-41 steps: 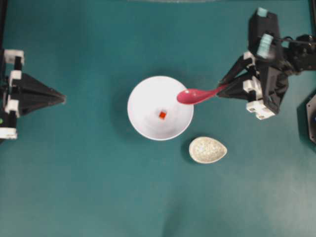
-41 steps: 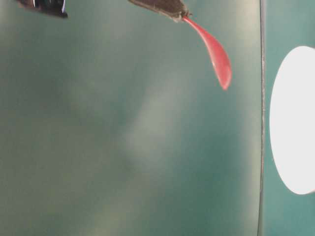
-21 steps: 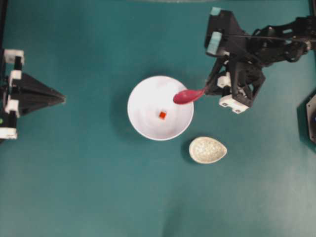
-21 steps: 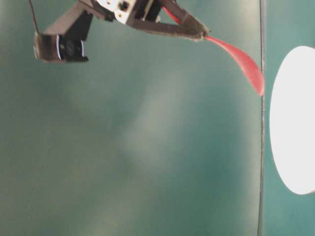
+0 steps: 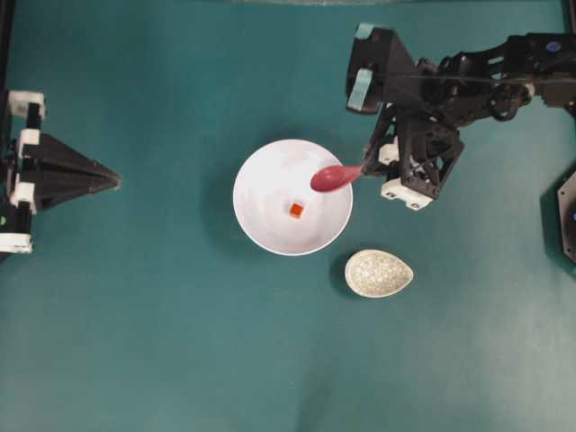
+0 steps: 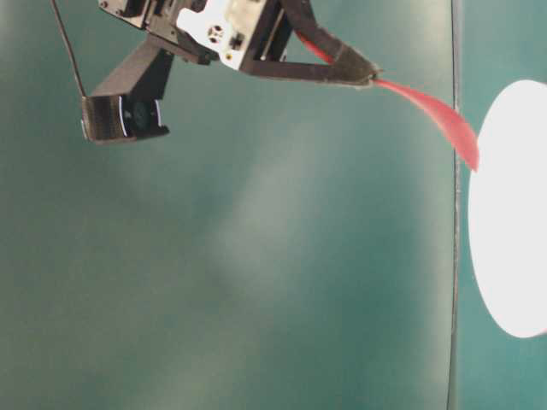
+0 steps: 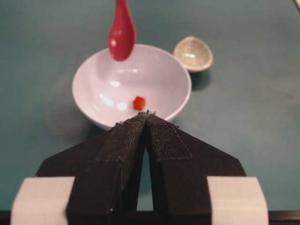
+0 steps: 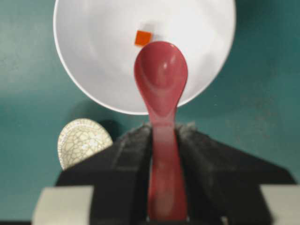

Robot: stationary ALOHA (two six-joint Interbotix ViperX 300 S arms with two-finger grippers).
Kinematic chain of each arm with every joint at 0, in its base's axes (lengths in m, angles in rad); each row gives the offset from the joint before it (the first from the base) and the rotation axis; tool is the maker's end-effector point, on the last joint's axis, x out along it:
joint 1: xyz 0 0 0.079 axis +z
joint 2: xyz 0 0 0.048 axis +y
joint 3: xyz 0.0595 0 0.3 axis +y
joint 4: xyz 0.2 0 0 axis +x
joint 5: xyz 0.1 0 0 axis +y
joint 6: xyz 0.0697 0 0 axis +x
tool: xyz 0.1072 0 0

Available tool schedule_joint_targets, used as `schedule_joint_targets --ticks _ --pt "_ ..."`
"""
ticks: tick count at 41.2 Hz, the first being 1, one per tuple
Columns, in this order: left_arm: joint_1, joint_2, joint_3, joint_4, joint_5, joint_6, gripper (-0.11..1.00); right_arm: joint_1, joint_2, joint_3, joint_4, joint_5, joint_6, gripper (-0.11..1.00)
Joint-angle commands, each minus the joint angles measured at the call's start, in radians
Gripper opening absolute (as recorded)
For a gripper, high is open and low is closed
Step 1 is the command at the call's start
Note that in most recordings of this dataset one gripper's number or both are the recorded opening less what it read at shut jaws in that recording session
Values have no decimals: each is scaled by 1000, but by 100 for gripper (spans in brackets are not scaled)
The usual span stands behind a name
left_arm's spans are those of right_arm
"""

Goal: Grip the spoon and scoop the red block from the bowl with right arm.
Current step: 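Lower the spoon bowl into the white bowl beside the red cube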

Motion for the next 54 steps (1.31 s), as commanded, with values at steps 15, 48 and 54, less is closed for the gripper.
schedule_joint_targets --ticks 15,48,54 --pt "0 3 -29 3 -5 3 4 52 78 -40 -41 -9 0 25" --pt "-2 5 -29 5 -6 3 4 107 196 -114 -97 -12 -6 25" --pt "0 3 -29 6 -6 3 4 109 213 -129 -97 -25 -9 25"
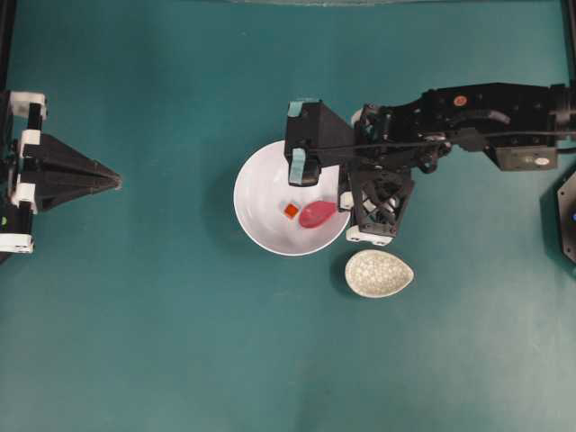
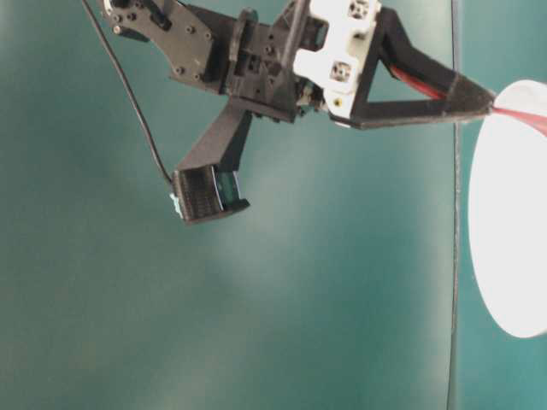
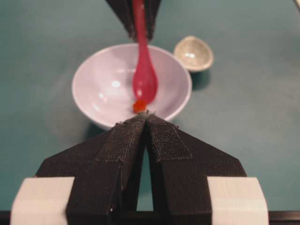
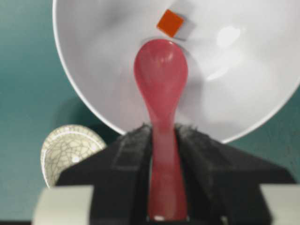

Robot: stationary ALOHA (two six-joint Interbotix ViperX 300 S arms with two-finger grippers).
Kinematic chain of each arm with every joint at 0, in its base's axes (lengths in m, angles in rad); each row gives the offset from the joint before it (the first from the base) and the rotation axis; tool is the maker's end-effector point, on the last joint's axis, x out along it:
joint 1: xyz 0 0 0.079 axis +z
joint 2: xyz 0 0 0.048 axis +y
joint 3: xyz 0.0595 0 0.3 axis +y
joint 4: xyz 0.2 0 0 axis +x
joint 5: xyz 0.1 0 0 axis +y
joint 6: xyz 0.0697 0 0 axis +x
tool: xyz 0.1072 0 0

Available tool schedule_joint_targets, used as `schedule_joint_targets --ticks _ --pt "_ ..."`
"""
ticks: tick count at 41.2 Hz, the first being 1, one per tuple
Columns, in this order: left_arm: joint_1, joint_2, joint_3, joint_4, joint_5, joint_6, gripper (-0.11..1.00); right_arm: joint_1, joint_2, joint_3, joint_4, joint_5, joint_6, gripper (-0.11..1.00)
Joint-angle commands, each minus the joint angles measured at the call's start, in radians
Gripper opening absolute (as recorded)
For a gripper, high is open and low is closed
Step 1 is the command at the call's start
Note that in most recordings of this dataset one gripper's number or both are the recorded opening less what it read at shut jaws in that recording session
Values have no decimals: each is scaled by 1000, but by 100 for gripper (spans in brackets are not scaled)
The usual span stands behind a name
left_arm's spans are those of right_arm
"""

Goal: Grip the spoon and scoop the red block from the bowl with right arm.
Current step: 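Lower the spoon bowl into the white bowl beside the red cube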

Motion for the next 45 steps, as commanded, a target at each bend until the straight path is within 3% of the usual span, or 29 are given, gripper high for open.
schedule_joint_targets --ticks 1,24,45 --pt "-2 5 -29 5 -6 2 4 3 -6 -34 -3 -21 -3 25" --pt "-2 3 -29 5 -8 2 4 2 41 -75 -69 -114 9 25" --pt "-2 3 -29 5 -9 2 4 2 26 -115 -74 -120 17 25"
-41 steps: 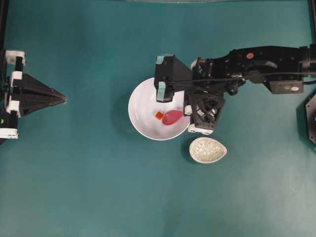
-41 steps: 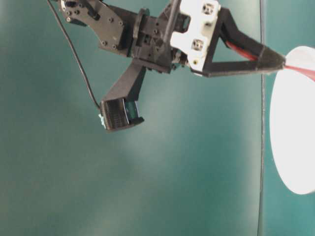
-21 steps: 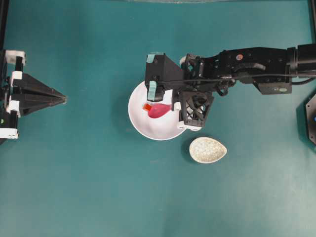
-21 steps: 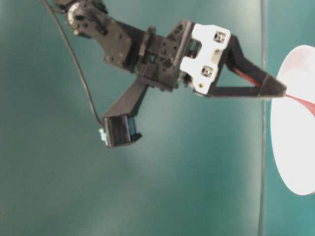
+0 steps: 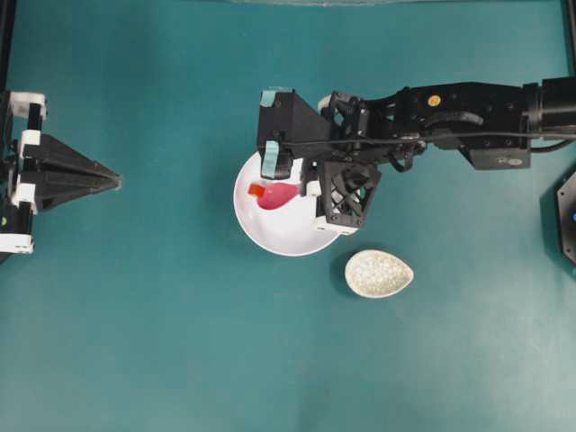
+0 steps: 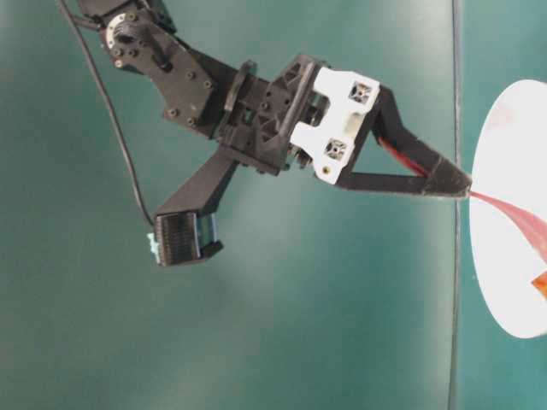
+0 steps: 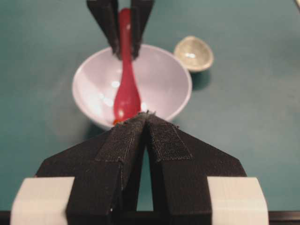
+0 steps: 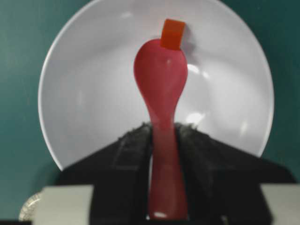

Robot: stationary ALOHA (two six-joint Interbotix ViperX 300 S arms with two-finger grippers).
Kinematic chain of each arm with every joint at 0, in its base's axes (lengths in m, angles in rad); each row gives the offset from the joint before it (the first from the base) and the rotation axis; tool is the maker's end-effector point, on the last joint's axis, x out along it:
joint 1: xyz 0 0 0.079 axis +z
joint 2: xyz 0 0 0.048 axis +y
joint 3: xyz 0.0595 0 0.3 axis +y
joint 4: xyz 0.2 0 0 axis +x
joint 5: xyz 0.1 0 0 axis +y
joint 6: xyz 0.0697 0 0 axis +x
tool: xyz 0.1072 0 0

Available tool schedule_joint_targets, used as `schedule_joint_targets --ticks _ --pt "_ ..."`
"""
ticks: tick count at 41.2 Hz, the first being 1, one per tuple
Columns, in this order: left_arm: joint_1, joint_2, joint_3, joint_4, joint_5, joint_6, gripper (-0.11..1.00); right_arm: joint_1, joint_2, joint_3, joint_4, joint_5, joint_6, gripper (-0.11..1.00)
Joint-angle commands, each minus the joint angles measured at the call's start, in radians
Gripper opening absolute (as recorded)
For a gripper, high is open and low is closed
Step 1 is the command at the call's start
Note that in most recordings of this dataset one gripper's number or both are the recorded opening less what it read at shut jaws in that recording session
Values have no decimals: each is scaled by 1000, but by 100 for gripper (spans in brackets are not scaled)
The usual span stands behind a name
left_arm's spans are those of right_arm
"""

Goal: Grip the spoon and scoop the red block from the bowl with right arm.
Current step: 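Lower the spoon bowl into the white bowl beside the red cube, then scoop the red cube onto the spoon and lift it up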

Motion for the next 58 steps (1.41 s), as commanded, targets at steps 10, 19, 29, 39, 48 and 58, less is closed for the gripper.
schedule_joint_targets --ticks 10,19,29,39,48,58 --pt "0 3 -29 3 -9 2 4 2 -37 -29 -2 -8 2 25" --pt "0 3 -29 3 -11 2 4 2 -37 -29 -2 -9 3 25" --pt "-2 5 -31 3 -11 2 4 2 -38 -29 0 -32 3 25" --pt "0 3 -29 2 -11 2 4 2 -41 -25 3 -57 5 25" --pt "-2 3 -29 3 -11 2 4 2 -61 9 5 -101 41 25" --pt "-2 5 -31 3 -11 2 4 3 -106 78 5 -170 92 25"
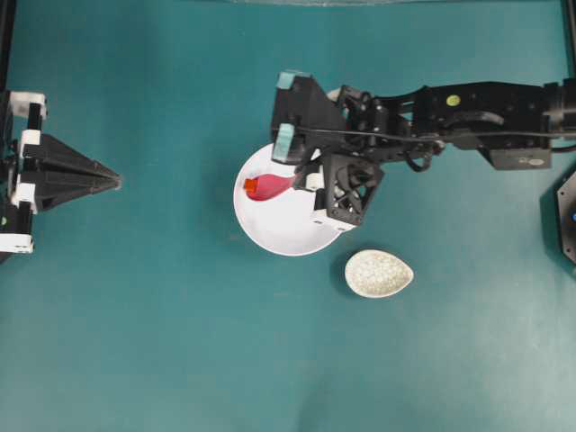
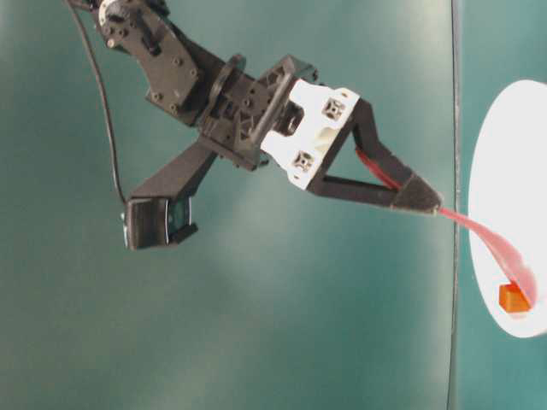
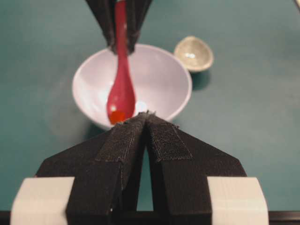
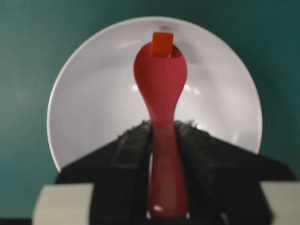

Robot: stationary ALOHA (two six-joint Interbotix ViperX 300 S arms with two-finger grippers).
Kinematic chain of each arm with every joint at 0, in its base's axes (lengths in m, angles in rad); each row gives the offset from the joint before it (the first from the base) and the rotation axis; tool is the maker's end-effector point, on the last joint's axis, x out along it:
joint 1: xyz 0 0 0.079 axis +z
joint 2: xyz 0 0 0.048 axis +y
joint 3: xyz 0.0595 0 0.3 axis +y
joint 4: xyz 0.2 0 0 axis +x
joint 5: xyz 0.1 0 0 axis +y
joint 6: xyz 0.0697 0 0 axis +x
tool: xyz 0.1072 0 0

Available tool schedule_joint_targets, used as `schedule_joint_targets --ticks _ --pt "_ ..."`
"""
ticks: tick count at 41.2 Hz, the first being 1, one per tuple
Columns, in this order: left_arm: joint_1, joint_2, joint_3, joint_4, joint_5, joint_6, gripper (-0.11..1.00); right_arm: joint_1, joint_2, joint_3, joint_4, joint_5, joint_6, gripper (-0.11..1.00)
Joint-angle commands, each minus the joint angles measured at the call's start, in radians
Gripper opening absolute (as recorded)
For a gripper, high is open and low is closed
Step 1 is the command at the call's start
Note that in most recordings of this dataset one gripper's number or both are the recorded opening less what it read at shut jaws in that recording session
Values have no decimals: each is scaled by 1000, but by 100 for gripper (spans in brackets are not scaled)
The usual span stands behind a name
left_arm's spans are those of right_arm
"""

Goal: Grip the spoon and scoop the red block from the bowl with right arm.
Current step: 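Scoop the red cube onto the spoon and lift it up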

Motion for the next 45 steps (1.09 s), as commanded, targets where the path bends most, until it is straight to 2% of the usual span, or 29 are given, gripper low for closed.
schedule_joint_targets --ticks 1,9,19,36,45 --pt "0 5 -31 3 -9 2 4 5 -52 14 3 -38 11 25" --pt "-2 3 -29 3 -9 2 4 15 -94 78 2 -129 12 25" --pt "0 3 -29 3 -9 0 4 32 -153 179 -3 -301 6 25" --pt "0 2 -31 3 -11 -18 4 69 -258 437 -2 -695 6 25" --pt "0 2 -31 3 -11 -18 4 109 -259 551 3 -841 8 25"
